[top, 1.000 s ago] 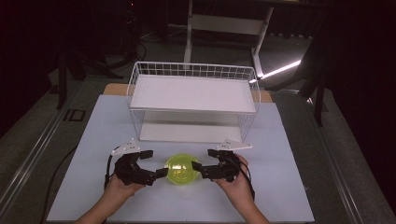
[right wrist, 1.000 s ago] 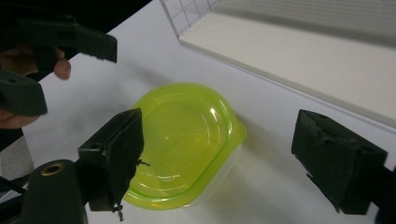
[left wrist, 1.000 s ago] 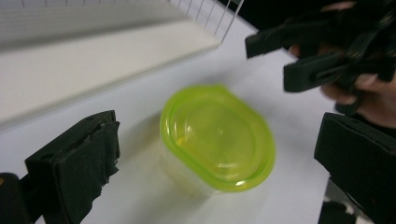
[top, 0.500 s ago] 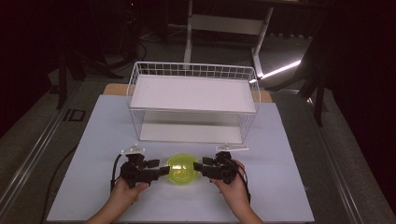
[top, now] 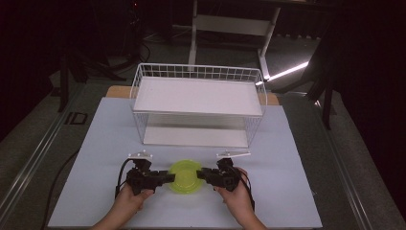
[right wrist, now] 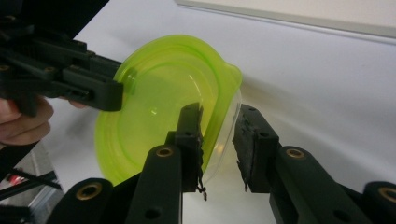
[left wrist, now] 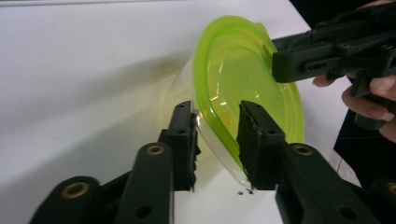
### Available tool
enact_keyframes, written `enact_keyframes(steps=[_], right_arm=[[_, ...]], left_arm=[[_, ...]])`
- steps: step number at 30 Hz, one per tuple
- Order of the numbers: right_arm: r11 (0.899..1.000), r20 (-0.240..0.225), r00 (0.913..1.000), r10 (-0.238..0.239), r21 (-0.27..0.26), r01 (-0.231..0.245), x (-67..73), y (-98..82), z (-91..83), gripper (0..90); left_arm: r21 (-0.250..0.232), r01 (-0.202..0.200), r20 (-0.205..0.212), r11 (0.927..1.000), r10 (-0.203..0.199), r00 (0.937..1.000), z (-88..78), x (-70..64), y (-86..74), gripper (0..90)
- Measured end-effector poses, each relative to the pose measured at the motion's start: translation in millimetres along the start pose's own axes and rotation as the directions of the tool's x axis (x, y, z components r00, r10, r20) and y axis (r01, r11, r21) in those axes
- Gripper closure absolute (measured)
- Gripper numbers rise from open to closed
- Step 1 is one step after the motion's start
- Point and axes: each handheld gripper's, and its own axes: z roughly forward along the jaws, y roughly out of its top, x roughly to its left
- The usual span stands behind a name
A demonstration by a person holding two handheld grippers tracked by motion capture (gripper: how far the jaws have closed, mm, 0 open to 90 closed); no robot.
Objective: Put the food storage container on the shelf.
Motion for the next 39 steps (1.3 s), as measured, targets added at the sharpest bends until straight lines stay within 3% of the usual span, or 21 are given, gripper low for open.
enact_keyframes(steps=[2,12,13,16,21,25,31,32,39], right_arm=[[1.000,-0.008,0.9997,0.023,0.001,-0.023,0.0,-1.5,-1.5,73.9],[0.998,-0.060,0.9961,0.064,0.020,-0.063,2.1,-8.3,-10.2,80.6],[0.999,-0.043,0.9988,0.021,0.036,-0.020,7.8,-9.7,-10.8,80.8],[1.000,-0.031,0.9995,0.005,0.026,-0.004,11.7,-10.9,-11.9,81.0],[0.999,-0.022,0.9998,0.002,-0.035,-0.002,15.4,-2.2,-22.0,81.1],[0.998,-0.005,1.0000,0.000,-0.055,0.000,14.8,4.6,-25.3,81.2],[0.995,0.021,0.9994,0.029,-0.091,-0.027,5.6,16.9,-26.9,81.2],[0.993,0.024,0.9984,0.052,-0.103,-0.049,0.5,21.0,-26.4,81.1],[0.990,0.068,0.9953,0.069,-0.128,-0.060,-14.4,34.2,-22.3,80.9]], left_arm=[[-0.008,0.003,0.010,1.0000,-0.003,1.0000,-1.7,-0.8,-0.1,70.8],[0.010,-0.035,-0.020,0.9993,0.036,0.9992,-12.2,-18.1,-1.8,80.4],[0.017,-0.040,-0.026,0.9990,0.041,0.9988,-12.8,-19.2,-1.5,81.5],[0.012,-0.058,-0.021,0.9982,0.059,0.9981,-15.0,-18.3,0.7,81.8],[-0.045,-0.089,-0.004,0.9950,0.089,0.9960,-19.7,-18.5,11.5,82.1],[-0.063,-0.092,-0.009,0.9937,0.092,0.9957,-17.8,-18.4,23.3,82.0],[-0.090,-0.105,-0.037,0.9905,0.102,0.9941,-8.6,-16.0,42.6,81.7],[-0.102,-0.105,-0.040,0.9892,0.101,0.9940,-6.6,-15.2,45.5,81.6],[-0.148,-0.124,-0.043,0.9811,0.119,0.9919,9.6,-4.1,63.8,81.6]])
